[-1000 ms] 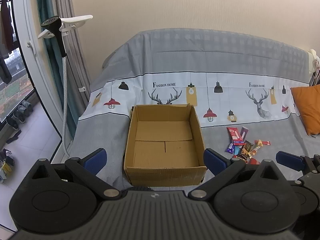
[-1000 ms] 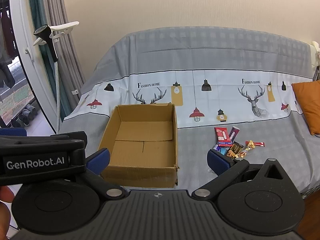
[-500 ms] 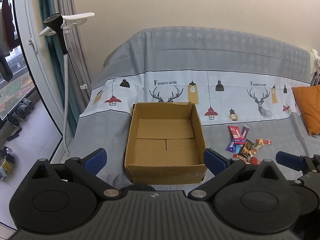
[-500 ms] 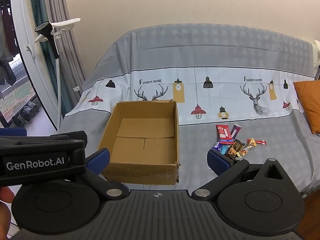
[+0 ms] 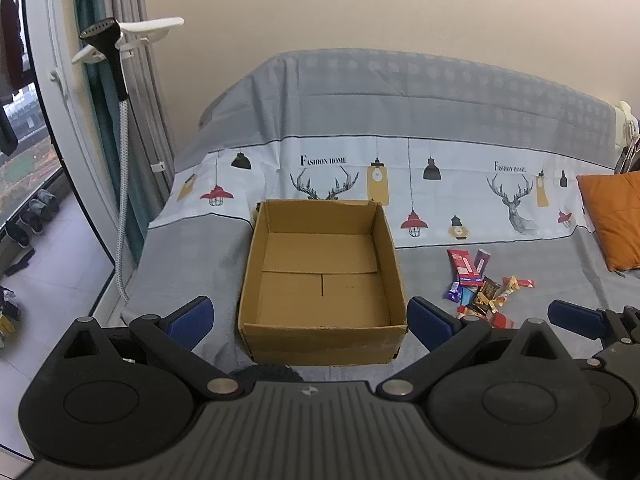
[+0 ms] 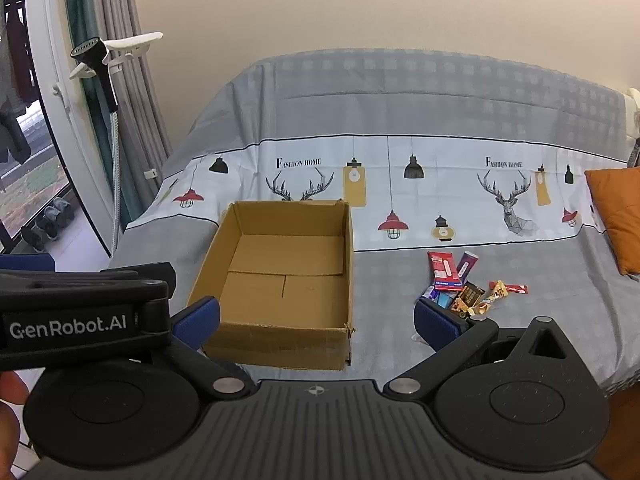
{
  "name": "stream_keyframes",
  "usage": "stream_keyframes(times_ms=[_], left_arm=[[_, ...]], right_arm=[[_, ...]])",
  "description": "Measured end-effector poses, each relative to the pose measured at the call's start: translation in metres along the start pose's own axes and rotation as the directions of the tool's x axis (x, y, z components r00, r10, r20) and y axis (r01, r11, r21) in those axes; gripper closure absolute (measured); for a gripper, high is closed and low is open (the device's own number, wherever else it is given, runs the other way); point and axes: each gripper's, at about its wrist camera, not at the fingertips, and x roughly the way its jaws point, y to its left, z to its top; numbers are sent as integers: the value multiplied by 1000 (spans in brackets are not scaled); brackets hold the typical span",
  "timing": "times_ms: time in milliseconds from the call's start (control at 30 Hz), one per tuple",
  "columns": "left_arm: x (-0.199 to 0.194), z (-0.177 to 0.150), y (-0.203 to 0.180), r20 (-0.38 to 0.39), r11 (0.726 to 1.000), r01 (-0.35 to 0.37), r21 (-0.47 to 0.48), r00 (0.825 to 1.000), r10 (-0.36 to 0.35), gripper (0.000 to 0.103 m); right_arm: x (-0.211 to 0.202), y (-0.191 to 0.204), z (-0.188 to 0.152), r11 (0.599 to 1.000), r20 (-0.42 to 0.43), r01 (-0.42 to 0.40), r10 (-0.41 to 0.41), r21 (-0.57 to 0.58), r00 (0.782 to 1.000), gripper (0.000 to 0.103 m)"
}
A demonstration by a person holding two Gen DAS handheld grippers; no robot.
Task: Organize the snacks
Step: 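Grasp the clear peanut candy bar with the left tool while the right tool grasps the red packet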
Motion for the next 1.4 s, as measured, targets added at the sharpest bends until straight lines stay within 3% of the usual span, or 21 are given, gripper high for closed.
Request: stream_keyframes(times_ms=[267, 433, 500, 600, 700, 800, 967, 1033, 1133, 1167, 1200, 1267, 1300, 1400], left_arm=[[55, -6, -38, -59, 998, 39, 53, 998, -35, 0], [127, -24, -90, -113, 980, 153, 126, 984, -139, 0], [154, -35, -119, -118, 972, 166, 167, 982, -147, 0], [195, -45, -161, -118, 951, 219, 219, 973, -197, 0], [241, -51, -196, -131, 924, 262, 277, 963, -234, 0], [296, -58, -223, -180, 911, 314, 267, 945, -273, 0], [383, -68, -247, -363, 896, 424, 132, 862, -355, 1], [412, -71, -251, -429, 895, 445, 21, 813, -394, 8], [448, -81, -260, -514, 881, 449, -147, 726, -456, 24], [452, -84, -261, -531, 880, 438, -181, 710, -463, 28], [462, -88, -264, -541, 884, 420, -207, 704, -461, 31], [472, -88, -263, -514, 876, 400, -268, 710, -481, 32], [475, -85, -265, -503, 878, 399, -263, 720, -478, 35], [476, -73, -269, -490, 889, 424, -172, 747, -450, 43]], right_arm=[[40, -41, -17, 1000, 9, -9, 9, 5, 1000, 1], [92, -104, -50, 997, -12, 34, -33, 73, 999, 1], [113, -132, -63, 995, -22, 44, -42, 86, 999, 1], [144, -179, -83, 989, -22, 18, -15, 144, 1000, 1], [176, -224, -98, 982, -33, 45, -40, 183, 999, 1], [211, -265, -112, 978, -53, 72, -63, 198, 997, 2], [261, -317, -124, 967, -90, 115, -96, 226, 991, 26], [278, -338, -125, 948, -102, 74, -45, 310, 994, 34], [299, -354, -128, 916, -134, 35, 20, 399, 991, 36], [307, -356, -129, 909, -151, 29, 38, 416, 988, 38], [316, -357, -131, 903, -169, 19, 59, 428, 984, 39], [330, -354, -136, 901, -218, 24, 78, 432, 973, 46], [333, -352, -137, 902, -214, 20, 81, 432, 973, 46], [335, -346, -137, 912, -202, -7, 99, 410, 974, 60]])
